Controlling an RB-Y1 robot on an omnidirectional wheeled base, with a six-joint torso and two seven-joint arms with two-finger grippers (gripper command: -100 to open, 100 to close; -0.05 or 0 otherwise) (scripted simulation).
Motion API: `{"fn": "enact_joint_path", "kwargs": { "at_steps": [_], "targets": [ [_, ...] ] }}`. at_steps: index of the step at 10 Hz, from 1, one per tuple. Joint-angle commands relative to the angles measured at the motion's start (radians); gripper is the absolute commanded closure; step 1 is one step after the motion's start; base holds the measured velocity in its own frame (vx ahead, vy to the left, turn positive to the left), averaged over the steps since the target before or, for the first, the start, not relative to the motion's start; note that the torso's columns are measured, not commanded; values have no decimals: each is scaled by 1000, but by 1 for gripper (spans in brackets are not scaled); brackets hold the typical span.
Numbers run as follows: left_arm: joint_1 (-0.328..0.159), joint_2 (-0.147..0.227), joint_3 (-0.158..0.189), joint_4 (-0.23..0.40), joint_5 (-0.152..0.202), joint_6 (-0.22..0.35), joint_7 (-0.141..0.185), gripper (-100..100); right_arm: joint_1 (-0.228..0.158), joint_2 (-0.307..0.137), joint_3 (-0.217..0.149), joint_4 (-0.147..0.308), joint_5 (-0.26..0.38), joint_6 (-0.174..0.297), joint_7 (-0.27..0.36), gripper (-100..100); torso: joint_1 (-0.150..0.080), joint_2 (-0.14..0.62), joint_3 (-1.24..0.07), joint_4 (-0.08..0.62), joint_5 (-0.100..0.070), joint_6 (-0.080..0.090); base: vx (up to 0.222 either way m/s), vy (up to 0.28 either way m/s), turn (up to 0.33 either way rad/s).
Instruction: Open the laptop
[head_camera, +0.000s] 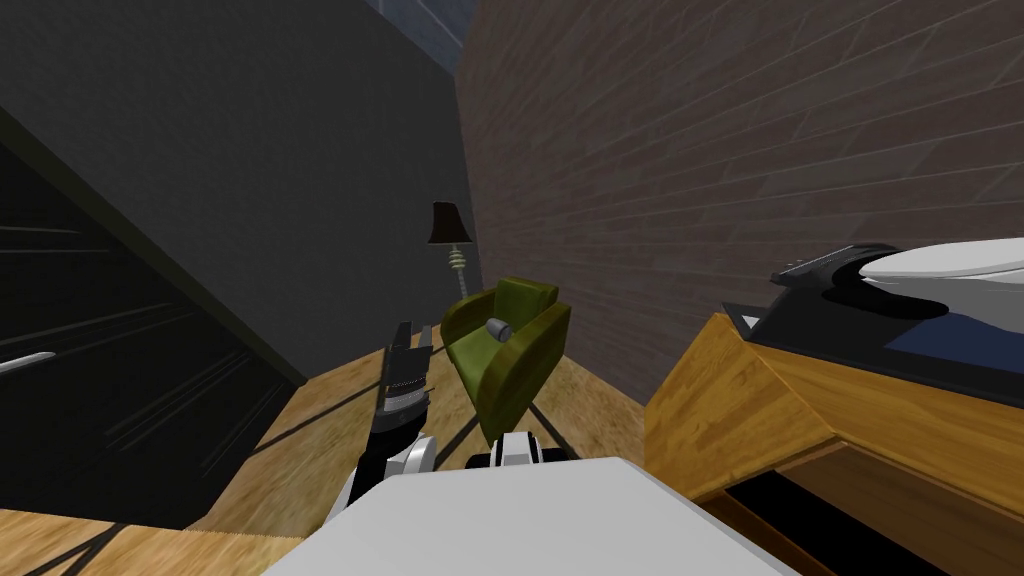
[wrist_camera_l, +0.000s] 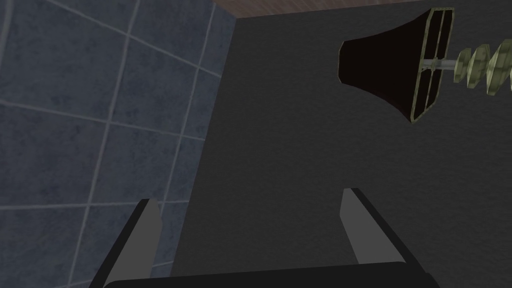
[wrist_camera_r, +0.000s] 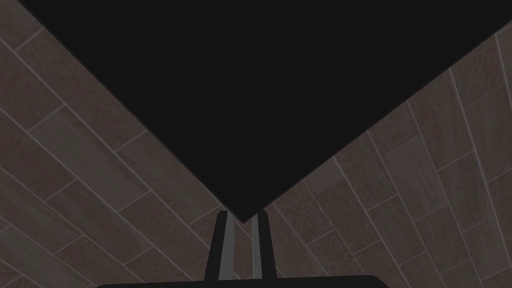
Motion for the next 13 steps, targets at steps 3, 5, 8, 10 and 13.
{"fn": "enact_joint_path", "kwargs": {
  "at_steps": [3,5,8,10,13],
  "targets": [
    [0,0,0,0,0,0,0,0,61,-17,-69,-23,-56,46,64,100,-2,1,1,1,0,1,-31,-45,103],
    [0,0,0,0,0,0,0,0,41,-17,-22,-23,-53,94,34,100,-6,6,4,4,1,2,-100,-163,147],
    [0,0,0,0,0,0,0,0,63,-17,-97,-23,-141,94,111,100,7,1,0,2,5,3,2,-16,-18],
    [0,0,0,0,0,0,0,0,115,-42,-176,-50,-211,159,195,100,-2,7,3,4,4,-1,-111,-177,290],
    [0,0,0,0,0,0,0,0,115,-42,-176,-50,-276,192,208,100,8,1,0,2,6,2,-27,-44,-16]
  ]
}}
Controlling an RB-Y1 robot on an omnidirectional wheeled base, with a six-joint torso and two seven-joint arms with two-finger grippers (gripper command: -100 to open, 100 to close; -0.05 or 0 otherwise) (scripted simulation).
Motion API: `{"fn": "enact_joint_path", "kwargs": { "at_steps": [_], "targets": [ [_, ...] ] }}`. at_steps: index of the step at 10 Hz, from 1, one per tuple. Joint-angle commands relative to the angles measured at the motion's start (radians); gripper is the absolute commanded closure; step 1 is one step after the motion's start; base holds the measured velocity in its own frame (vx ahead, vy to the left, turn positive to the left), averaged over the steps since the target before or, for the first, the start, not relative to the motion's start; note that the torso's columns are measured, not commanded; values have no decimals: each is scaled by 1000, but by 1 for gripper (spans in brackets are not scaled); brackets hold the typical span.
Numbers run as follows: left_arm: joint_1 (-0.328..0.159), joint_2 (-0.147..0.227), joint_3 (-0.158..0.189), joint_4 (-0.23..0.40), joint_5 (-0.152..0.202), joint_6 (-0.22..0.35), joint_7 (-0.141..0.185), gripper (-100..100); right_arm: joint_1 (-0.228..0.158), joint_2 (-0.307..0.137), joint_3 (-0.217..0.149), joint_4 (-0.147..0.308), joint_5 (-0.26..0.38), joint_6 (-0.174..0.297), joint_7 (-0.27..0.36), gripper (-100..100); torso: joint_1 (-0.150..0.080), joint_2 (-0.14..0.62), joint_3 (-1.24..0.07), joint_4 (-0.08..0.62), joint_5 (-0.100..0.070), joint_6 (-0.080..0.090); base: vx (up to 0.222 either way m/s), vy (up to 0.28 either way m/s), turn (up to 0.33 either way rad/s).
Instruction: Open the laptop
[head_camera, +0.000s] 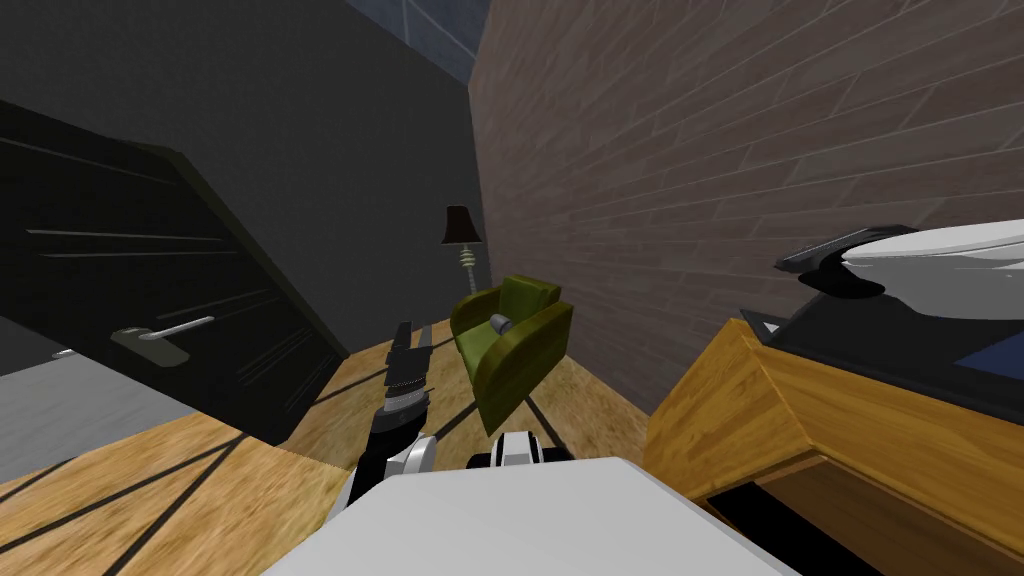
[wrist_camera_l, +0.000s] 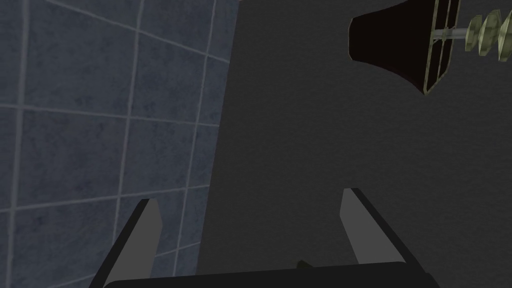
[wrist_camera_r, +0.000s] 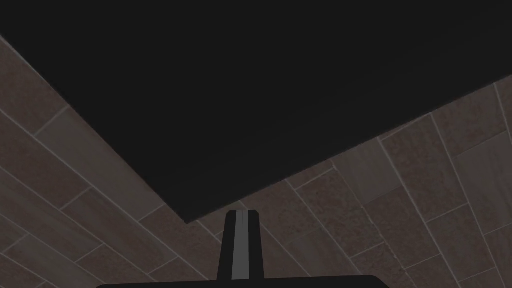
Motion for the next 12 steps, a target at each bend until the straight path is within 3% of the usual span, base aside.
{"fn": "enact_joint_path", "kwargs": {
  "at_steps": [1,2,4,5,7,9,10,12],
  "targets": [
    [0,0,0,0,0,0,0,0,58,-25,-72,-33,-72,57,63,100,3,-1,-2,-1,2,-2,-143,-115,335],
    [-1,0,0,0,0,0,0,0,56,-25,-65,-33,-99,83,77,100,-6,5,2,1,0,-3,-136,-181,273],
    [0,0,0,0,0,0,0,0,58,-25,-108,-33,-164,107,104,100,-7,1,1,1,-3,1,-18,-68,-25],
    [0,0,0,0,0,0,0,0,110,-50,-163,-60,-194,152,150,100,-1,-1,-1,-1,0,0,-92,-157,287],
    [0,0,0,0,0,0,0,0,110,-50,-186,-60,-255,205,201,100,-8,4,3,1,-2,0,-105,-131,156],
    [0,0,0,0,0,0,0,0,110,-50,-186,-60,-301,205,201,100,0,1,0,0,1,0,-17,-2,-35],
    [0,0,0,0,0,0,0,0,148,-74,-228,-87,-339,256,256,100,1,-1,-1,-1,1,-1,-179,-107,313],
    [0,0,0,0,0,0,0,0,162,-74,-265,-87,-399,303,298,100,-11,6,4,2,-3,0,-113,-133,149]
  ]
}}
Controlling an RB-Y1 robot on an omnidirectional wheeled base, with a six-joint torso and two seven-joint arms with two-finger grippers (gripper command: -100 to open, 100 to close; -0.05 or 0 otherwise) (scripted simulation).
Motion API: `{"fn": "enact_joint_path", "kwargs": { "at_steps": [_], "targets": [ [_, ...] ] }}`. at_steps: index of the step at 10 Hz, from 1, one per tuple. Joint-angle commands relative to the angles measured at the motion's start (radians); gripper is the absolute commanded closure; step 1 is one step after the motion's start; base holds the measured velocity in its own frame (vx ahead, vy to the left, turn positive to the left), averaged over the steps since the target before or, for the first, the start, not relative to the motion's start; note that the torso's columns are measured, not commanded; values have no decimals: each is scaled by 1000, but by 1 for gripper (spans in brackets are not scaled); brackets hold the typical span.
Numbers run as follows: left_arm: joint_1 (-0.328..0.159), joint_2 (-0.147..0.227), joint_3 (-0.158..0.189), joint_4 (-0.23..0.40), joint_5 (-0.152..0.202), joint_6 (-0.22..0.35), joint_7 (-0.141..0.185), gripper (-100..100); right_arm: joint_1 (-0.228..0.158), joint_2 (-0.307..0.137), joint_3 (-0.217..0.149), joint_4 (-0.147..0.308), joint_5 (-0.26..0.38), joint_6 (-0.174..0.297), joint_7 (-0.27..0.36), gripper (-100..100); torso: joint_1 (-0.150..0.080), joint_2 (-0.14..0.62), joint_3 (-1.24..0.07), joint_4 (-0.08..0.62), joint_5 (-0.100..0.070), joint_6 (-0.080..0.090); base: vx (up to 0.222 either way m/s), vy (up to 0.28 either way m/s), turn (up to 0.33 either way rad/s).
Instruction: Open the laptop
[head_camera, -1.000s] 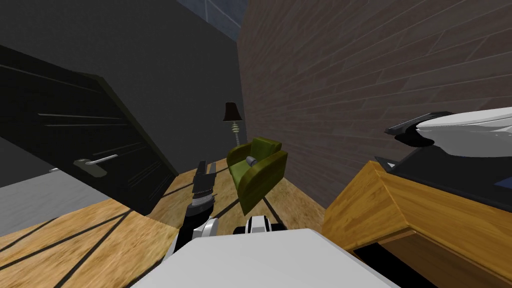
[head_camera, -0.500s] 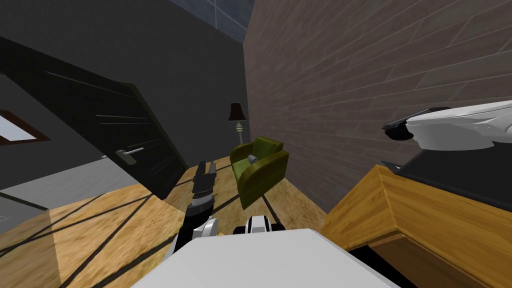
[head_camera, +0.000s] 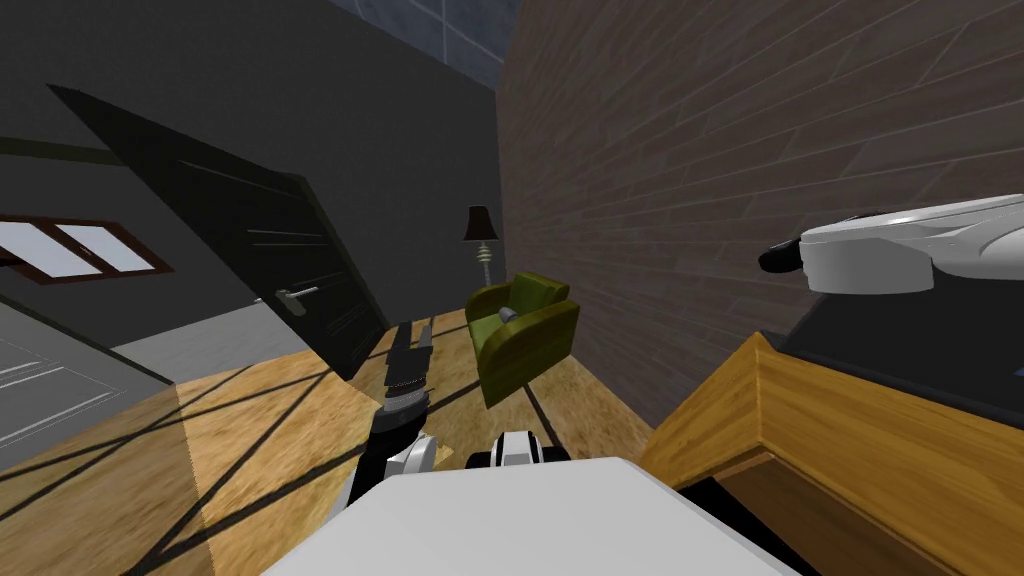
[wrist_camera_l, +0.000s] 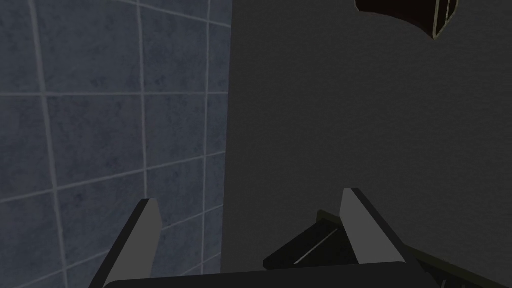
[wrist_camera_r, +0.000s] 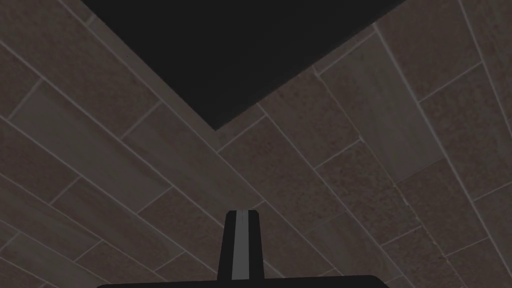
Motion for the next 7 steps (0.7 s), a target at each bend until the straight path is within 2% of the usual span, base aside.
{"fn": "enact_joint_path", "kwargs": {
  "at_steps": [1,2,3,4,5,7],
  "targets": [
    [0,0,0,0,0,0,0,0,5,0,-25,-4,-78,44,43,100,3,-6,-3,-2,1,1,10,-39,-55],
    [0,0,0,0,0,0,0,0,5,0,-25,-4,-87,44,43,100,9,-10,-6,-3,3,-1,22,-2,-16],
    [0,0,0,0,0,0,0,0,48,-25,-71,-31,-124,97,95,100,11,-10,-7,-4,4,-2,-117,-141,331],
    [0,0,0,0,0,0,0,0,58,-25,-93,-31,-152,120,123,100,4,-2,-3,-2,2,-4,-154,-154,287],
    [0,0,0,0,0,0,0,0,58,-25,-103,-31,-182,142,140,100,3,1,0,0,1,0,-81,-73,8],
    [0,0,0,0,0,0,0,0,58,-25,-103,-31,-222,142,140,100,10,-6,-4,-2,3,0,-14,-11,-29]
  ]
}}
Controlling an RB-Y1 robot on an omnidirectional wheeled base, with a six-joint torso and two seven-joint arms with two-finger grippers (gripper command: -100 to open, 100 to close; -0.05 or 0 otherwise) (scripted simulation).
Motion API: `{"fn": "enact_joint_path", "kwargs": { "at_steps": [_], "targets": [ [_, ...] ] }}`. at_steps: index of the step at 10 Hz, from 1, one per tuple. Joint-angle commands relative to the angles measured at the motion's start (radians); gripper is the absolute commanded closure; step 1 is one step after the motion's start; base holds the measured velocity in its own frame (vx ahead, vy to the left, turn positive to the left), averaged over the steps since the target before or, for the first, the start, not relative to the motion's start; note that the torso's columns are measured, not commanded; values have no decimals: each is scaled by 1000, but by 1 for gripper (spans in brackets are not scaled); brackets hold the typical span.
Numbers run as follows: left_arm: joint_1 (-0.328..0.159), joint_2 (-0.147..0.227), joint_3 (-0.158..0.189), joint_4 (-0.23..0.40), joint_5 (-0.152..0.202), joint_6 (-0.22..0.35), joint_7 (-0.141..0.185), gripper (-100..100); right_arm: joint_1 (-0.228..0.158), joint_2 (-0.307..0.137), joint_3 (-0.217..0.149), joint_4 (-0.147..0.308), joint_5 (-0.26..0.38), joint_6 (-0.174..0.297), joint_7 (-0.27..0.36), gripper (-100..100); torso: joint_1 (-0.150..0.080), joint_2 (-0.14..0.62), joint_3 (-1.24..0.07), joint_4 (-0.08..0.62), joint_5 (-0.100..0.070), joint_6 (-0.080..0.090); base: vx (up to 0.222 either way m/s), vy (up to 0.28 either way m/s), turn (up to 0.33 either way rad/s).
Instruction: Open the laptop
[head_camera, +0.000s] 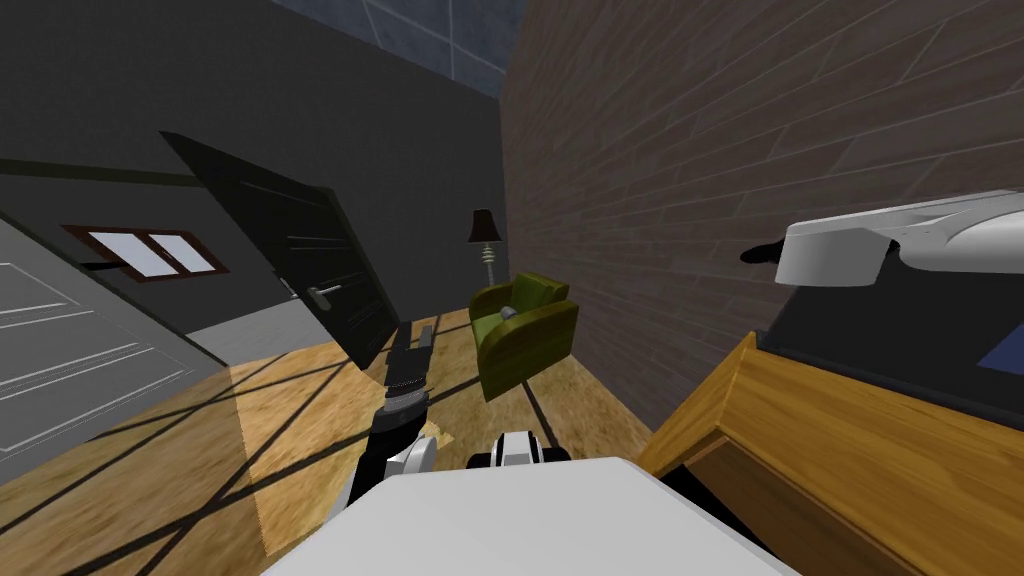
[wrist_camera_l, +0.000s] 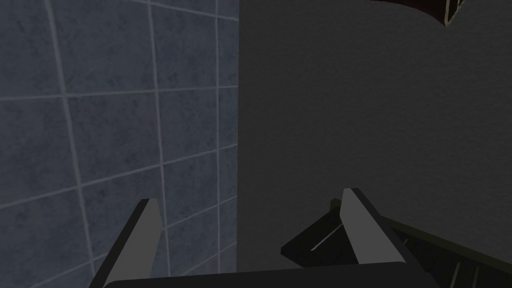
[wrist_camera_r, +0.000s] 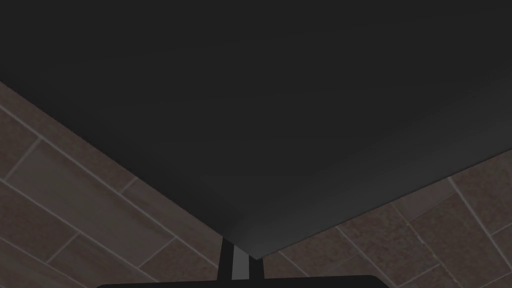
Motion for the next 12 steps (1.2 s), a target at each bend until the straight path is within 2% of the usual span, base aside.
{"fn": "enact_joint_path", "kwargs": {
  "at_steps": [1,2,3,5,6,7,8,9,10,11,12],
  "targets": [
    [0,0,0,0,0,0,0,0,42,-27,-50,-26,-68,56,57,100,0,-1,-1,-1,0,0,-136,-112,348],
    [0,0,0,0,0,0,0,0,56,-27,-82,-26,-100,75,72,100,-7,4,1,0,-2,-3,-162,-146,255],
    [0,0,0,0,0,0,0,0,56,-27,-82,-26,-127,102,99,100,-9,6,4,2,-3,1,-84,-87,-14],
    [0,0,0,0,0,0,0,0,56,-27,-82,-26,-167,102,100,100,-1,-1,-1,-1,0,-1,-16,-11,-33],
    [0,0,0,0,0,0,0,0,96,-51,-129,-53,-202,157,153,100,2,-3,-2,-1,1,-2,-131,-86,344],
    [0,0,0,0,0,0,0,0,108,-51,-153,-53,-228,180,180,100,-4,3,0,0,0,-4,-185,-118,278],
    [0,0,0,0,0,0,0,0,108,-51,-160,-53,-261,200,197,100,-7,6,4,2,-2,0,-112,-79,1],
    [0,0,0,0,0,0,0,0,108,-51,-160,-53,-294,200,197,100,-6,4,3,2,-2,1,-26,-39,-64],
    [0,0,0,0,0,0,0,0,160,-76,-210,-80,-329,245,241,100,-3,-1,-1,0,-1,0,-146,-132,371],
    [0,0,0,0,0,0,0,0,160,-76,-237,-80,-356,277,267,100,-6,2,0,-1,-1,-4,-176,-163,253],
    [0,0,0,0,0,0,0,0,160,-76,-239,-80,-394,299,293,100,-7,3,2,1,-2,0,-87,-72,-27]
  ]
}}
